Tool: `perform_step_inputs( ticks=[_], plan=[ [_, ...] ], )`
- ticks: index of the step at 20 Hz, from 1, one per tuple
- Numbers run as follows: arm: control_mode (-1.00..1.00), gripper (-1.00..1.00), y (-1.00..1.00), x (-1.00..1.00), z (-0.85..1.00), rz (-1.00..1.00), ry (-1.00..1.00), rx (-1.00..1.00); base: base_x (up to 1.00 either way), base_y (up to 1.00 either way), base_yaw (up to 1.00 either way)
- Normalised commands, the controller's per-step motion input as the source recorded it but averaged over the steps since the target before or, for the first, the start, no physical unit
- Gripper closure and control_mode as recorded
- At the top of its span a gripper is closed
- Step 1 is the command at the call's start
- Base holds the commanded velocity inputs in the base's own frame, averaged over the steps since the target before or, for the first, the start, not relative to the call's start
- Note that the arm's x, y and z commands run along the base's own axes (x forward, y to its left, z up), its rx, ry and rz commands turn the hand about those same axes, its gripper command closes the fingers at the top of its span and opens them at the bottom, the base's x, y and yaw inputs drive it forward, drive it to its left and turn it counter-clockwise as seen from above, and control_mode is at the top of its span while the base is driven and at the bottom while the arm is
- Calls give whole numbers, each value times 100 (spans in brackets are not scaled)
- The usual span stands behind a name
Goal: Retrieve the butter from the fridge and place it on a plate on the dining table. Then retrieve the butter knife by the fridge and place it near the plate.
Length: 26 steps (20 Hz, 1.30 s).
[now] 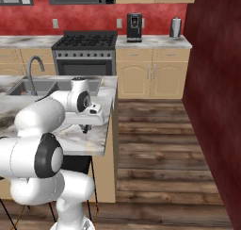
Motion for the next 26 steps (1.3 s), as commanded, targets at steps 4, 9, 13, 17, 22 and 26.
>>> perform_step_inputs(
  ticks=[4, 9, 13, 17, 22, 26],
  plan=[
    [-100, 100, 9, 35, -34, 0, 0, 0, 0, 0, 0],
    [-100, 100, 10, 18, -22, 0, 0, 1, 0, 0, 0],
    [-100, 100, 2, 6, -12, 0, 0, 2, 0, 0, 0],
    [-100, 100, 0, 0, -18, 0, -2, 3, 0, 0, 0],
    [-100, -100, 0, 0, -16, 0, -2, 3, 0, 0, 0],
    [-100, -100, 0, 0, -4, 0, -4, 1, 0, 0, 0]
  ],
)
